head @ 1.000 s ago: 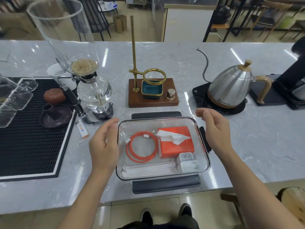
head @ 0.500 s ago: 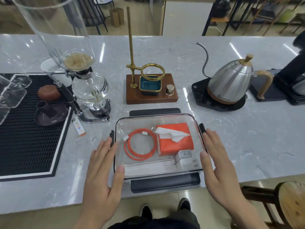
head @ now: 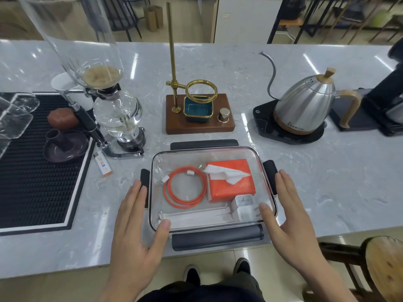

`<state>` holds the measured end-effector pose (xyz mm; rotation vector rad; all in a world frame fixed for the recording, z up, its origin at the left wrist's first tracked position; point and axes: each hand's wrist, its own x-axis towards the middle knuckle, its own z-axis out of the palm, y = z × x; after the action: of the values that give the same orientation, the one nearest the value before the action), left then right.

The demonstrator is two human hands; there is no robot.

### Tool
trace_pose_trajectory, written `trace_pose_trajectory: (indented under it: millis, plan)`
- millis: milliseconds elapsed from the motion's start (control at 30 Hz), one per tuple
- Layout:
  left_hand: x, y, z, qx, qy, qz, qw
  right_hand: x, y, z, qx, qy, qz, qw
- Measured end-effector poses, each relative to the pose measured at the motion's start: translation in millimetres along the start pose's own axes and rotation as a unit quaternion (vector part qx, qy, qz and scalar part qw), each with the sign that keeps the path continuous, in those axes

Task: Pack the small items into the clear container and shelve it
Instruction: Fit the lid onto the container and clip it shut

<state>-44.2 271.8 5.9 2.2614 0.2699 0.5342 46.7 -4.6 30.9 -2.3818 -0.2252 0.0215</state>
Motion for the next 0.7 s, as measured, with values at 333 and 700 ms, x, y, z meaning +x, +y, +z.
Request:
trace_pose_trajectory:
  millis: [333, 700]
  plan:
    - [-5, -2, -2, -0.026, -0.033, -0.068, 0.997, -3, 2, 1, 0.018, -0.021, 0.043, 0.999]
    - [1, 3, 1, -0.065, -0.069, -0.088, 0.992, 1, -9, 3, 0.102, -0.062, 0.053, 0.991]
